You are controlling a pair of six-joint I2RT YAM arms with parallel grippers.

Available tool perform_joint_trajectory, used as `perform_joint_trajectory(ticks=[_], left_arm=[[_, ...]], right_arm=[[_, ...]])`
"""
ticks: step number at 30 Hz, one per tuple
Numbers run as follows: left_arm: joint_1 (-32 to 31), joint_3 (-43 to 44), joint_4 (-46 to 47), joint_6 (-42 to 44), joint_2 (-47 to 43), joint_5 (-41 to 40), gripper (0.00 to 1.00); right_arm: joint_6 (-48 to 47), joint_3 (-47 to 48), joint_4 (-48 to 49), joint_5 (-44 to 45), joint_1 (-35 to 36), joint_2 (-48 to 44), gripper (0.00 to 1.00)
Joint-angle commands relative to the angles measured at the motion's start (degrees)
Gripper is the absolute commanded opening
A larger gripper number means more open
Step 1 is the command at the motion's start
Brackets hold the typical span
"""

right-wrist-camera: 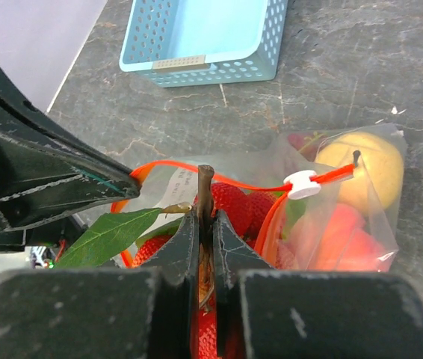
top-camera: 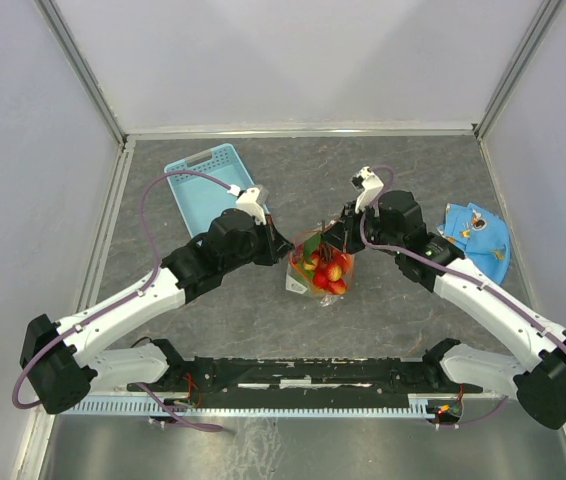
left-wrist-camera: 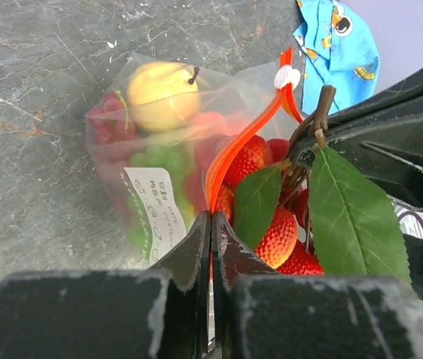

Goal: Place the food in the zip-top bag and seal the zipper
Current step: Place the fake fruit in the zipper food storage bag.

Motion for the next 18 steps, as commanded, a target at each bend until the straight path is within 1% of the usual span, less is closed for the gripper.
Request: perform_joint_trajectory(ticks=[1,6,10,14,16,18], left_arm=[[-0.13,3.24,3.51,1.97,-1.35,2.76,0.03],[-0.13,2.43,4.40,0.49,-1.19,4.72,0.03],[-0.12,1.75,5.68,-0.53,-1.50,5.82,0.03],[-0.12,2.14,6.42,-0.83,-1.44,5.28,0.03],[-0.12,2.35,6.31,-0.83,-1.39,4.02,0.03],[-0.13,2.64,5.82,-0.82,-1.40,2.80,0.03]], right_arm=[[-3.15,0.32,2.27,4.57,-0.06,-0.53,0.02],[0.24,-0.41,9.24,7.50,-0.01,-1.11,0.02],[1.72,-0.51,13.58,3.59,-0.07,1.18,0.02],[1.13,0.40,11.61,-1.75,-0.05,4.38,0.03],[0.43,-0.54,10.58,-2.06,-0.03,3.95,0.05],[-0.90,-0.86,7.35,-0.58,-0.06,2.92,0.07]])
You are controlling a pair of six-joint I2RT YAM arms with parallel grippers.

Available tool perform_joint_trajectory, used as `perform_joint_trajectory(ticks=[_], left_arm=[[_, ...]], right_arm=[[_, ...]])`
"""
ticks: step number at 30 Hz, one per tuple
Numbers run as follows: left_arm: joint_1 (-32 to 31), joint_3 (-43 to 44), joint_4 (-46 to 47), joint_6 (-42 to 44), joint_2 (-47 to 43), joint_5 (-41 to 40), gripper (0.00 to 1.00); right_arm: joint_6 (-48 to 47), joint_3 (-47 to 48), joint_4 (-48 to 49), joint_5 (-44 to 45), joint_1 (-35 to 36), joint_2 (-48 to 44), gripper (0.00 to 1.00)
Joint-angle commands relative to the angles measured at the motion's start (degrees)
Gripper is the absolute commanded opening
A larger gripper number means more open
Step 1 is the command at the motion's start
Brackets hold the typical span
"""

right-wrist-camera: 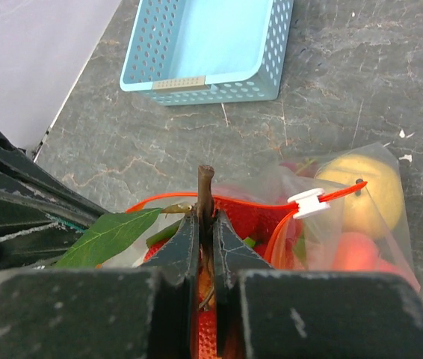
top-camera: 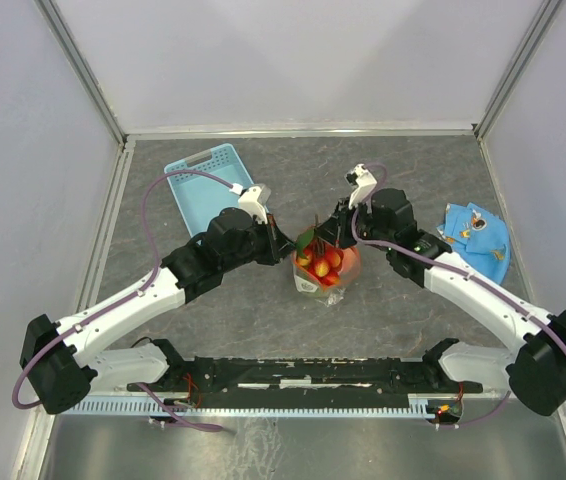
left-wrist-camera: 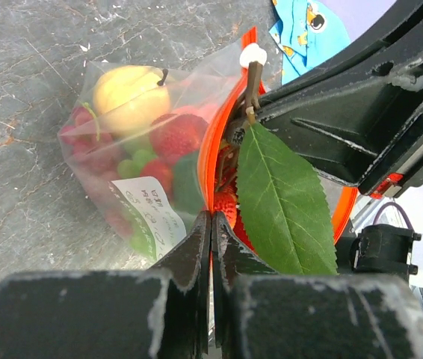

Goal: Place the food in the zip-top bag and seal the zipper
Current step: Place the fake fruit in the zipper food storage bag.

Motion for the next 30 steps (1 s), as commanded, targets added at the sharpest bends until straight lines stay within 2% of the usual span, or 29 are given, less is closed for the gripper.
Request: perform_joint_trajectory(ticks=[1,4,8,13,23,25,30], left_arm=[[-0.13,2.58,3.65,-0.74,-1.40,-1.98,0.03],[-0.12,2.60,3.48,-0.55,-1.43,-3.00,0.03],[-0.08,2.39,3.48,-0.46,-1.32,-3.57,0.03],[-0.13,2.36,3.92,-0.24,-1.71,-2.99,0.03],[-0.12,0.60,5.62,0.86,-4.25,-1.39,0.03],[-0.17,0.49,5.88,0.78,-4.08,-1.48,0.03],[-0.13,0.92,5.05,-0.47,-1.72,-2.51,0.03]], right_arm=[[-2.43,0.72,-3.99,-0.03,-0.11,-2.05,0.08],[-3.88,4.09,-12.73,0.87,-0.07,-2.66,0.09],[-4.28,5.92,-18.87,1.71,-0.09,-3.25,0.10],[-4.28,6.69,-22.24,6.06,-0.02,-1.08,0.11],[-5.03,14.28,-30.32,5.66,-0.07,6.96,0.16],[-5.82,14.83,-30.38,3.97,-0.01,6.74,0.16],[-7.48,14.79,-26.94,-8.34,0.75,4.72,0.16]])
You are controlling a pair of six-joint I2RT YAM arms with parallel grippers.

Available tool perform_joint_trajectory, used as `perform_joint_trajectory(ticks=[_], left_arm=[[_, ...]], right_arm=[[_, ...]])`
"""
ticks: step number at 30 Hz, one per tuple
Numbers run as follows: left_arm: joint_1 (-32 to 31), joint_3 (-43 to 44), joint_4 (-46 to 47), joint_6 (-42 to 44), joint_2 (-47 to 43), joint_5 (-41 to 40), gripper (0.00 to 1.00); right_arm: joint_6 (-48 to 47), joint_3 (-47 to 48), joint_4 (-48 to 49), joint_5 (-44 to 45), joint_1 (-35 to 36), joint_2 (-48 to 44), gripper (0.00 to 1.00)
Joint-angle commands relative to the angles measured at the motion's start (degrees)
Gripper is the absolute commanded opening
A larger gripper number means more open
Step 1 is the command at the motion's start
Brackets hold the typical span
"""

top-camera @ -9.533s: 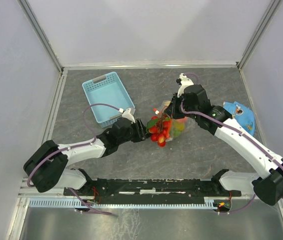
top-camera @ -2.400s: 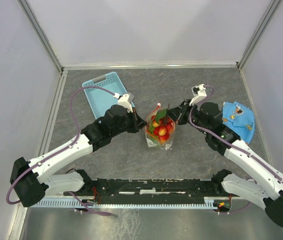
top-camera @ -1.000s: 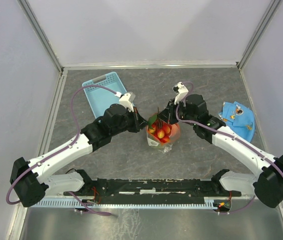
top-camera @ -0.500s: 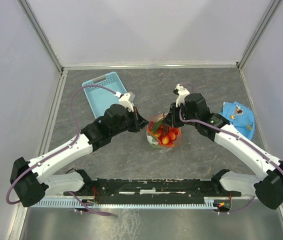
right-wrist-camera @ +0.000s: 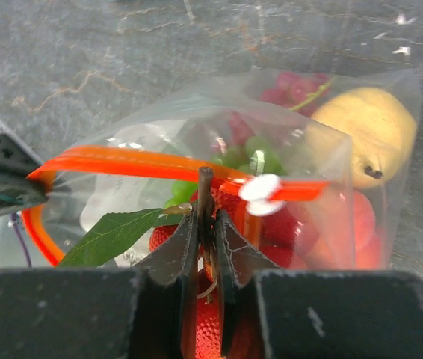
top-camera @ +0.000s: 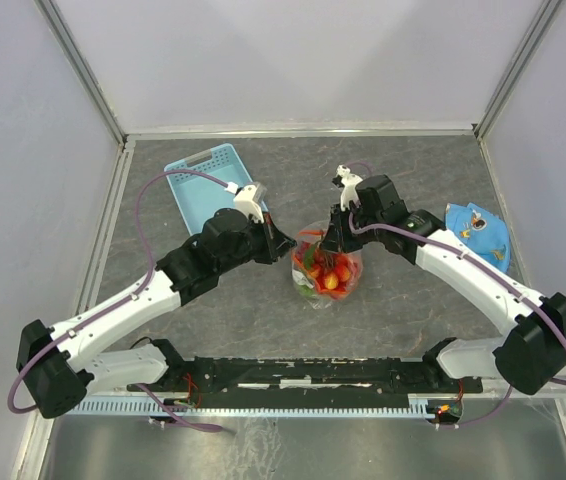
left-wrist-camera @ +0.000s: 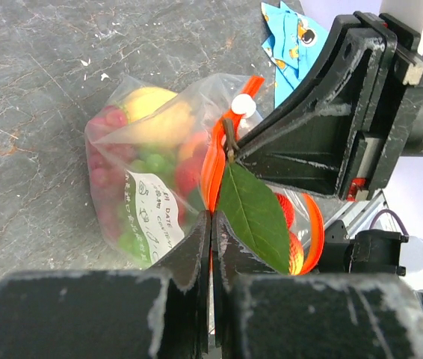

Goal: Place the food in the zip-top bag and seal the zipper
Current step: Place the fake fruit in the zipper food storage bag.

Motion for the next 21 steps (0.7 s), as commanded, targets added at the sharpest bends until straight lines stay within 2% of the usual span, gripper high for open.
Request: perform_joint_trajectory(ticks=[1,6,13,17,21], left_arm=[[-0.12,1.08,4.69,-0.62,0.74,-0.74,0.03],[-0.14,1.90,4.76,-1.31,2.12,-1.03,0.03],[-0.08,2.67,5.38,-1.36,2.14,-1.07,0.03],[-0.13,2.62,5.50,-0.86,1.48,0.46,0.03],[-0.21,1.51,5.46,-0.25,0.10,1.78,0.03]], right_arm=[[-3.23,2.08,0.21,-9.35,0.96,-2.52,0.16],[-7.70,1.77,-1.99,-12.21,1.90,-2.62,0.16],[-9.16,3.04,-5.07,-12.17,3.33,1.42,0.16],[-6.75,4.86,-8.47,-0.42,3.31,2.74,0.14],[-3.40,6.44,-9.30,8.85,3.31,2.58,0.17]])
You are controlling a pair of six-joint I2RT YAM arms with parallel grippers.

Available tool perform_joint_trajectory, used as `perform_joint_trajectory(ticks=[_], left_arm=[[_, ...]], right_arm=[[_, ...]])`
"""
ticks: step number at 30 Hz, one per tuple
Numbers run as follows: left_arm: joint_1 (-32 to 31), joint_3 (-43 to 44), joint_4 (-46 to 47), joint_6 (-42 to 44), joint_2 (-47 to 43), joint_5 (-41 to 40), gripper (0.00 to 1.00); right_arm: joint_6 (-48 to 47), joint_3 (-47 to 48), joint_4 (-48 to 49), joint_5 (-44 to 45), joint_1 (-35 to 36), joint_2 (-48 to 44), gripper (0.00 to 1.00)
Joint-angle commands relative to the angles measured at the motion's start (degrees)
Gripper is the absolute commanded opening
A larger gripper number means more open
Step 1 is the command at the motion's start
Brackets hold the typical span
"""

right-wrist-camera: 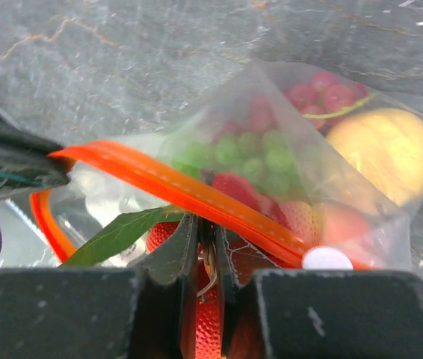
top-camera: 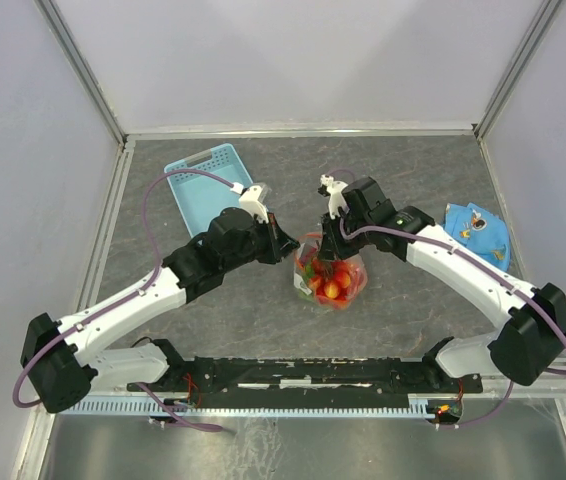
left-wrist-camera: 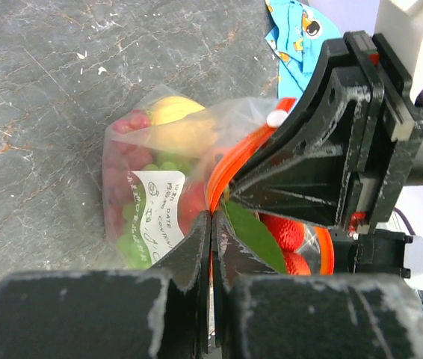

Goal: Place the food in the zip-top bag and seal the zipper
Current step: Place the fake fruit in the zipper food storage bag.

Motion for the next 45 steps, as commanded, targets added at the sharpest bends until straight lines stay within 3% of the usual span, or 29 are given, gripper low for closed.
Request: perform_joint_trajectory(ticks=[1,6,13,22,28,37,45], left_arm=[[-0.16,1.14,4.31,-0.10,-2.65,2.17,0.03],[-0.17,-0.18,4.27,-0.25,-3.85,6.14,0.03],[-0.45,0.29,5.21,-1.25,-6.03,11.67,0.03],[-0.57,0.79,7.11,-2.44,-5.86,10.32,0.03],[-0.65,1.14,9.94,-2.75,-3.34,12.04,0.03],[-0.79,-0.78,10.71,-3.29,-4.16,12.75,0.03],[-0.75,-2.60,7.57,-3.23,-6.24,6.84,0.03]], right_arm=[[3.58,3.59,-2.56,12.28,0.28,-0.64,0.18],[5.69,5.50,-2.29,19.08,0.23,-0.81,0.27],[5.32,7.33,-2.44,25.18,0.64,-2.35,0.32],[3.56,8.12,-0.96,17.48,0.96,-1.10,0.36],[4.52,7.49,1.86,13.24,2.26,2.20,0.31],[9.20,2.09,12.57,16.10,2.99,5.43,0.21],[6.92,4.07,9.65,11.39,3.08,0.43,0.32]])
